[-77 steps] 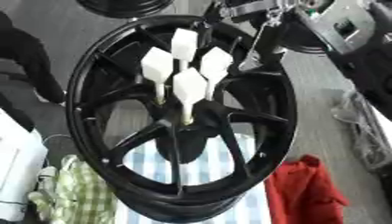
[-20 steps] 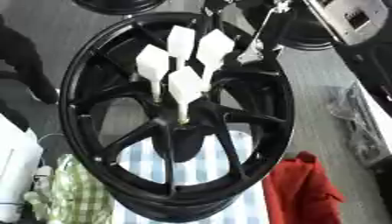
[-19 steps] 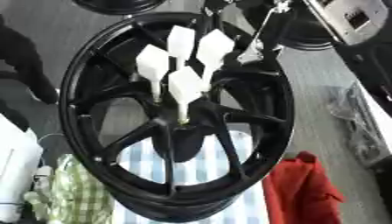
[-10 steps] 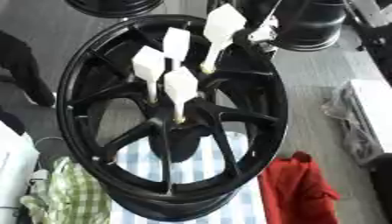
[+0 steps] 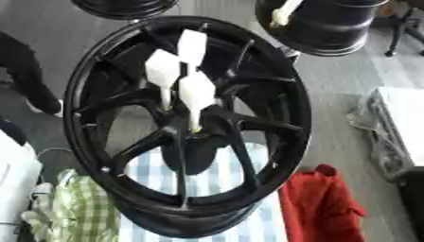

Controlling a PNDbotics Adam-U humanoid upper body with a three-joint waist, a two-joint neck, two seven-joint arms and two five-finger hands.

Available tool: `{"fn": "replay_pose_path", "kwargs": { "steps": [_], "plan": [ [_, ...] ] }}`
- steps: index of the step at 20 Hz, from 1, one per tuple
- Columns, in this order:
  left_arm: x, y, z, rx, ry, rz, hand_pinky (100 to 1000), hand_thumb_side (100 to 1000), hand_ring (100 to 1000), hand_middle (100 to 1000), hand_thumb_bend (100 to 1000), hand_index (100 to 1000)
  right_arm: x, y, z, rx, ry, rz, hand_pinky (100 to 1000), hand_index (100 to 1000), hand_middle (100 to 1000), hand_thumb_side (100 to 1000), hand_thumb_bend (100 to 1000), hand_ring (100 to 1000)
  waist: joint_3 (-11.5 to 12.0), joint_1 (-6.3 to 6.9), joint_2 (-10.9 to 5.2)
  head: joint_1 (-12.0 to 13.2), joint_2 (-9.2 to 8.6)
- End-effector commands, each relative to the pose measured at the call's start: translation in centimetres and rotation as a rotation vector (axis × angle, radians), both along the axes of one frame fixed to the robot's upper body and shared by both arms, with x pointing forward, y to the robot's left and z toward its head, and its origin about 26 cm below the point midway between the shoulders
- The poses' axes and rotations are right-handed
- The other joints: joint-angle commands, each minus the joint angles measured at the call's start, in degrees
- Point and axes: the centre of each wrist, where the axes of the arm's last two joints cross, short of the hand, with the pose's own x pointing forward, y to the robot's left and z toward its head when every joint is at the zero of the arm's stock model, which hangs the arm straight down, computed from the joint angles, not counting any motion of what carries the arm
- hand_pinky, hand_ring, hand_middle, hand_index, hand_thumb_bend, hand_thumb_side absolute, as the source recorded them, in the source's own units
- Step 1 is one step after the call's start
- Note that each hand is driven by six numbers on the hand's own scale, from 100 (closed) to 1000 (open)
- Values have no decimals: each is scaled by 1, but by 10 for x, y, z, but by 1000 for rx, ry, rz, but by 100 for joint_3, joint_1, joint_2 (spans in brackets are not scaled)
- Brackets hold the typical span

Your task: Pull the pin out of the wheel hub.

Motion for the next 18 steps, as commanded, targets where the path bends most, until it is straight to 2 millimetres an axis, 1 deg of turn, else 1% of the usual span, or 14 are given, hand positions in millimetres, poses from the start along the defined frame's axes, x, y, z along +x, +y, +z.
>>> {"fn": "replay_pose_path", "kwargs": {
  "steps": [1,2,3,4,6,7,11,14,15,16,17,18],
  "plan": [
    [-2,8,16,22,-44,16,696,854,768,754,100,770,-33,-39,24,35,-99,-134,782,456,337,100,100,571,-33,49,-59,98,-67],
    [-2,8,17,21,-46,16,696,855,768,754,100,770,-38,-50,19,49,-100,-172,782,457,337,100,100,570,-38,53,-46,122,-76],
    [-2,7,17,20,-47,15,696,855,768,754,100,770,-42,-56,16,58,-103,-194,782,457,337,100,100,570,-34,55,-38,128,-82],
    [-2,8,17,18,-49,18,696,857,768,754,100,770,-45,-67,7,70,-89,-238,782,457,337,100,100,569,-54,69,-10,186,-114],
    [-3,9,18,13,-56,24,696,856,768,754,100,770,-53,-89,-16,106,-65,-323,782,458,338,100,100,567,-77,100,47,285,-157],
    [-3,9,19,11,-60,28,696,855,768,754,100,770,-56,-96,-27,123,-60,-356,782,458,339,100,100,566,-85,113,70,318,-169],
    [-4,10,20,5,-70,39,696,856,769,755,100,770,-68,-118,-70,180,-40,-476,786,467,350,100,100,571,-126,160,141,433,-204],
    [-4,11,20,3,-73,43,697,855,769,755,100,770,-77,-128,-101,185,-11,-560,816,575,464,100,103,634,-147,178,164,479,-224],
    [-4,10,20,2,-73,43,697,856,769,755,100,770,-80,-130,-110,179,1,-584,844,683,572,100,150,709,-150,182,167,491,-234],
    [-4,10,20,3,-73,43,697,855,769,755,100,770,-82,-132,-117,171,14,-605,869,763,691,100,204,776,-152,185,169,503,-240],
    [-4,10,20,4,-73,44,697,855,769,755,100,770,-84,-135,-124,161,27,-632,885,818,752,100,201,810,-157,186,167,512,-242],
    [-4,10,20,4,-73,44,697,855,769,755,100,770,-86,-139,-131,152,45,-657,887,825,760,100,197,814,-158,185,165,509,-243]
  ]
}}
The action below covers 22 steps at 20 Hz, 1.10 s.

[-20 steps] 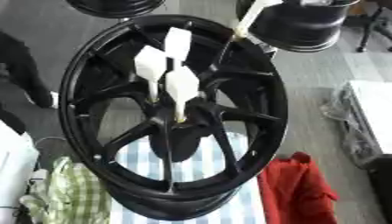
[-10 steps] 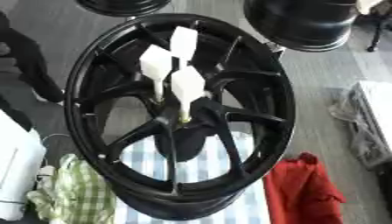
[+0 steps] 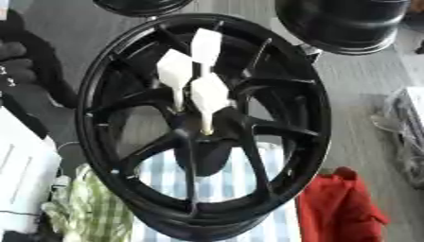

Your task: Pull the pin out of the wheel hub.

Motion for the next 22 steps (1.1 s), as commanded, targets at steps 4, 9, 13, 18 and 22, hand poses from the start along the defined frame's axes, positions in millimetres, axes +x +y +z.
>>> {"fn": "replay_pose_path", "kwargs": {
  "steps": [4,9,13,18,22],
  "plan": [
    [-2,8,13,28,-33,15,697,854,770,756,100,771,-12,-14,-9,-29,11,-85,906,891,844,158,202,849,-21,12,-76,36,-76],
    [-2,8,13,29,-33,14,698,854,771,756,100,771,-14,-19,-14,-2,-10,-98,904,885,837,131,188,841,-33,17,-76,5,-60],
    [-2,8,13,32,-30,13,698,855,771,757,100,771,-13,-19,-11,4,-34,-96,901,879,831,100,177,832,-40,18,-86,-10,-59],
    [-2,7,13,33,-29,9,698,855,771,757,100,770,-8,-16,-6,28,-75,-83,895,874,814,100,116,813,-27,10,-94,-27,-56],
    [-1,5,13,29,-28,4,698,856,772,757,100,770,-1,-12,-8,176,-182,-109,885,836,754,288,100,758,4,-2,-97,-35,-63]
  ]
}}
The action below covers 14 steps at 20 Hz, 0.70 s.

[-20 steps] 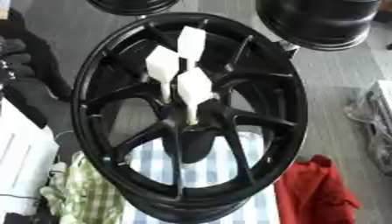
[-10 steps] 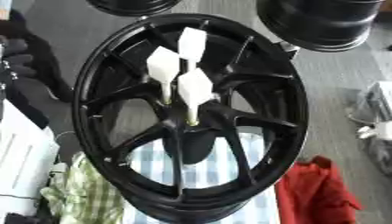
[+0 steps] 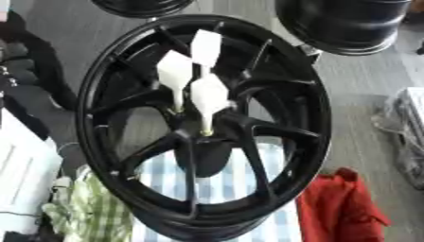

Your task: Pull the pin out of the wheel hub.

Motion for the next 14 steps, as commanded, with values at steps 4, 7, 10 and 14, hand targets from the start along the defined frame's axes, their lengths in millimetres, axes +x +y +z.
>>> {"fn": "replay_pose_path", "kwargs": {
  "steps": [4,7,10,14],
  "plan": [
    [1,-1,14,16,-35,-15,697,854,772,757,100,770,16,16,5,328,-229,13,894,828,751,421,100,742,59,14,-108,-44,-59],
    [3,-8,16,0,-45,-35,697,851,772,758,100,770,30,32,-1,556,-345,58,891,812,739,454,100,723,99,30,-115,-59,-88],
    [6,-14,18,-20,-51,-52,696,854,772,759,100,771,43,48,-6,716,-407,96,889,812,743,535,100,726,132,40,-114,-86,-101],
    [9,-24,19,-59,-57,-70,696,859,772,759,100,772,58,65,-22,870,-435,130,902,841,780,690,100,760,179,51,-100,-119,-133]
  ]
}}
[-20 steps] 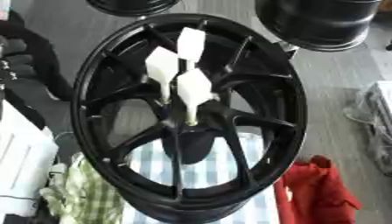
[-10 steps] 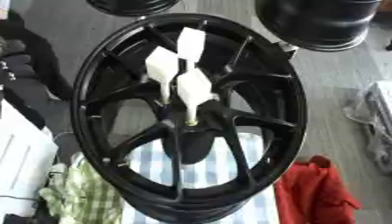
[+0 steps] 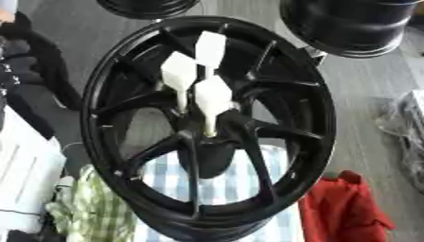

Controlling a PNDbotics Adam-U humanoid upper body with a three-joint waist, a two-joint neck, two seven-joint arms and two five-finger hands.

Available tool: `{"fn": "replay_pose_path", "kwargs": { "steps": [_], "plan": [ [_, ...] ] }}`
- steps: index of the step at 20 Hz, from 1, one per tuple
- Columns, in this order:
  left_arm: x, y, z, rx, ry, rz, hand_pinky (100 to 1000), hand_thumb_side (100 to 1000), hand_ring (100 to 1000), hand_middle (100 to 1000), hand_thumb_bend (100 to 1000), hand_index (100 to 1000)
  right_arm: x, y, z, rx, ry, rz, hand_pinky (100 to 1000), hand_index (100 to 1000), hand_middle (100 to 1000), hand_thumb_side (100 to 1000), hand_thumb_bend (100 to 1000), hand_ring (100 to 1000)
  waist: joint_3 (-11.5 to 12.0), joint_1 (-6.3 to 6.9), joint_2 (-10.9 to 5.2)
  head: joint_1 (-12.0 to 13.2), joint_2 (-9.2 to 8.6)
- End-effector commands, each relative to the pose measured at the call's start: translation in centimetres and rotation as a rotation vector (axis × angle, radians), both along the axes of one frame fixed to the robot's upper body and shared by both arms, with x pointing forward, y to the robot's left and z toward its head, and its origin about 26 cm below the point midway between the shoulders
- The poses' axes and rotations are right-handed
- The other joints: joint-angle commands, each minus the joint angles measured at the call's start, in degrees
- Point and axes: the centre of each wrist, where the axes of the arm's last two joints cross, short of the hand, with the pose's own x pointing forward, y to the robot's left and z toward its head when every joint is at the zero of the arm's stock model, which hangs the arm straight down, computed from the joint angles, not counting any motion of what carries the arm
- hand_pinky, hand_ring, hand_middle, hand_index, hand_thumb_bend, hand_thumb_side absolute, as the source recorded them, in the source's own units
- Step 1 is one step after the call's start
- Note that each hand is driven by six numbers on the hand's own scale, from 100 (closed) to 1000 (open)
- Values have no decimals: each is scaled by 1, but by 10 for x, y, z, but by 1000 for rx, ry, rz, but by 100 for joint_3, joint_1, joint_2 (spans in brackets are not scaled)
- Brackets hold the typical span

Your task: Pull the pin out of the wheel hub.

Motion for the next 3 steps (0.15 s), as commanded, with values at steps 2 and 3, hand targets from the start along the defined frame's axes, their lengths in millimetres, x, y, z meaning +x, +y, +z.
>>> {"fn": "replay_pose_path", "kwargs": {
  "steps": [2,3],
  "plan": [
    [3,-9,13,-27,-38,-26,696,859,772,761,100,773,11,10,-10,118,-28,24,906,848,788,717,100,768,35,30,-88,-48,-100],
    [4,-12,13,-35,-40,-32,696,859,772,761,100,774,14,12,-17,136,-17,27,908,853,796,722,100,773,46,35,-81,-54,-109]
  ]
}}
